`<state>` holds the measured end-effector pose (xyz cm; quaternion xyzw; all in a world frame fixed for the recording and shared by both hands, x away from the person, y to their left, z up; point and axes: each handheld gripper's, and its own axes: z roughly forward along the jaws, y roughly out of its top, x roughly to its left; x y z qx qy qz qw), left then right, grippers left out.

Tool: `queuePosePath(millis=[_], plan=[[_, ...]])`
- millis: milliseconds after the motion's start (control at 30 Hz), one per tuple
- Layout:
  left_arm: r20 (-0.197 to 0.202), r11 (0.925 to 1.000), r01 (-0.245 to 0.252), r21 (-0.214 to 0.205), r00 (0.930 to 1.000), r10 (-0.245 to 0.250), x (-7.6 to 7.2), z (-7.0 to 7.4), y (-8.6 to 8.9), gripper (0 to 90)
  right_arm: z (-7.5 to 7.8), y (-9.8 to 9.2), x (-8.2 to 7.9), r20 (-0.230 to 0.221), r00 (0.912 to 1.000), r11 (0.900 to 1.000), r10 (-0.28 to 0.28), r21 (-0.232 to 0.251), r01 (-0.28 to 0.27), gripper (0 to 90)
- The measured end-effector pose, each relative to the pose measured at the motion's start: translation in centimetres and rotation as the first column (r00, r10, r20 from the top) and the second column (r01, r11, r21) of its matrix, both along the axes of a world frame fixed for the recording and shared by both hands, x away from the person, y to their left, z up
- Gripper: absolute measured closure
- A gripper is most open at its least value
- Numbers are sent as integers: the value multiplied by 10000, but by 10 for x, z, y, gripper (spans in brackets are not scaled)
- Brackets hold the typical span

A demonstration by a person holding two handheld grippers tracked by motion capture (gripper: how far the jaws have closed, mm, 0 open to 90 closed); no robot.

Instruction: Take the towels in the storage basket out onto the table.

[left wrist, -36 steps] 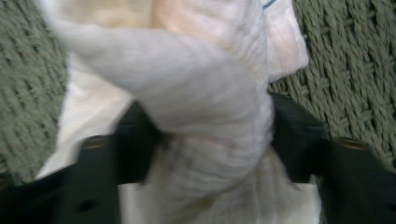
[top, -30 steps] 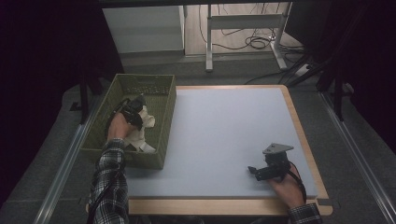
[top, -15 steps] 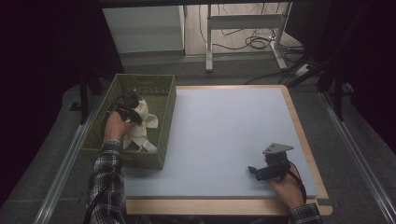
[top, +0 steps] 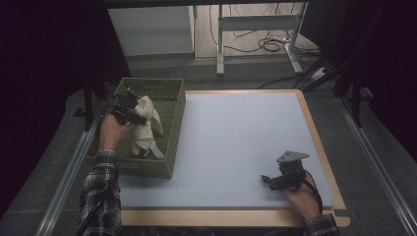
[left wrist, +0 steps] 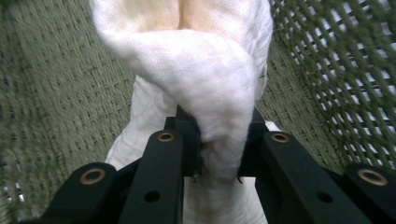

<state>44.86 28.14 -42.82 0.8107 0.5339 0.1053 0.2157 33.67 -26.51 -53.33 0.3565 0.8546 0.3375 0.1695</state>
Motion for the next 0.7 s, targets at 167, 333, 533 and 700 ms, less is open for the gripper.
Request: queuePosePath(millis=[167,333,533,700], plan=[[452,9999,130,-41,9989,-128,-8,14,1,764,0,0,0,1,10000,10000,4,-9,-4,0],[655,9996,272,-9,9975,-270,-13,22,0,764,0,0,0,-1,10000,10000,3,-7,-3,0],[906,9992,409,30,9950,-410,-19,35,-1,763,0,0,0,-1,10000,10000,3,-8,-3,0],[1150,9988,482,12,9922,-480,-25,51,-3,763,0,0,0,-3,10000,10000,2,-8,-2,0]])
